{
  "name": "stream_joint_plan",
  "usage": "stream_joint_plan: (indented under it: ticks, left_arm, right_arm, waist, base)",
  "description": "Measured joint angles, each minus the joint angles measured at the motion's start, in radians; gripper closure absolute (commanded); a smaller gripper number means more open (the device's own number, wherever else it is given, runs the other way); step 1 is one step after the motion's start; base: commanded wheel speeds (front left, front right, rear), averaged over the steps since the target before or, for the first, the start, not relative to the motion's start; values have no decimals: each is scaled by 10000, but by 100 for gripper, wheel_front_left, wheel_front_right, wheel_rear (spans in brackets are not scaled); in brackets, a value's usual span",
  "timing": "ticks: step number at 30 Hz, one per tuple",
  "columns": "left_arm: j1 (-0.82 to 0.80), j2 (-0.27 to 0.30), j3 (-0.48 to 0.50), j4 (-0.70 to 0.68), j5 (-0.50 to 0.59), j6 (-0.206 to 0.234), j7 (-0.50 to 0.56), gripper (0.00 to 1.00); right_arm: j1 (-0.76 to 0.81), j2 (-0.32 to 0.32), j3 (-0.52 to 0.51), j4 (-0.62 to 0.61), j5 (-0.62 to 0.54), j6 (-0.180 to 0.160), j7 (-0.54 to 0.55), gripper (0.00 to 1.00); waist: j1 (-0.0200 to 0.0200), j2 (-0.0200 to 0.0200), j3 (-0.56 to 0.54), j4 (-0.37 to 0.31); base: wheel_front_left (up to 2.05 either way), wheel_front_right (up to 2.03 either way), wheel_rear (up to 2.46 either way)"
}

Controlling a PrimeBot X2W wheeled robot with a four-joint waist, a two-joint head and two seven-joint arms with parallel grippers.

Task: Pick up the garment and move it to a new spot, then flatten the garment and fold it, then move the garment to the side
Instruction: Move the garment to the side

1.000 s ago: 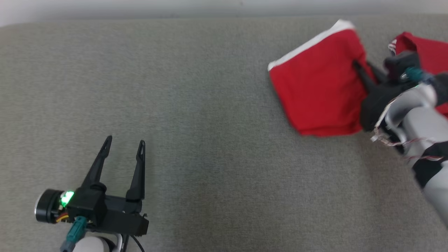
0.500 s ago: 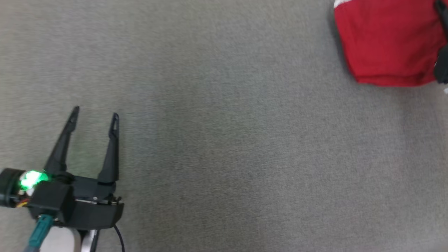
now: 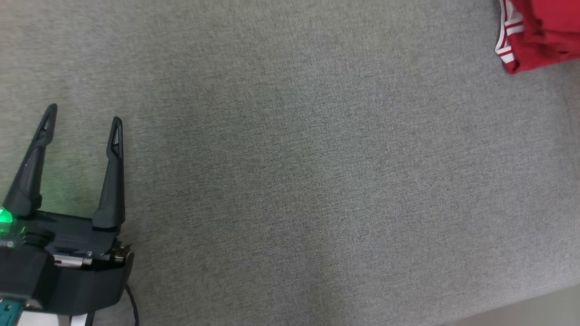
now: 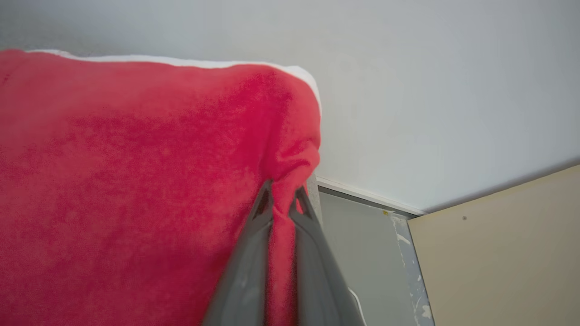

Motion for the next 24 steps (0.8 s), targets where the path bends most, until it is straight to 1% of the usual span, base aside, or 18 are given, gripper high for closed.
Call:
stream_joint_plan:
  ticks: [2,9,19,21,22,24]
  left_arm:
    - [14,46,29,-274,15,42,90,0]
    - [87,217,197,-1131,58,140,378,0]
    - [23,399,197,-1400,56,142,508,0]
    - [22,433,184,-1411,58,161,510,0]
    - [22,441,184,-1419,56,171,510,0]
    - [22,451,211,-1411,56,215,504,0]
  right_arm:
    - [-162,-173,230,12,-255,0,-54,100]
    - [-546,-566,587,132,-477,0,-79,100]
    - [-567,-581,629,173,-481,0,-178,100]
    - [-574,-556,583,178,-568,0,-297,31]
    - [-584,-541,558,199,-629,0,-328,0]
    - [-629,-499,500,305,-731,0,-326,0]
  waist:
    - [0,0,183,-80]
    - [-2,-1,627,-416]
    - [-2,-2,1008,-737]
    - [-2,-2,1046,-743]
    - [-2,-2,1057,-734]
    - [-2,-2,1067,-711]
  base:
    - [0,0,0]
    - [0,0,0]
    - [0,0,0]
    - [0,0,0]
    - [0,0,0]
    - [0,0,0]
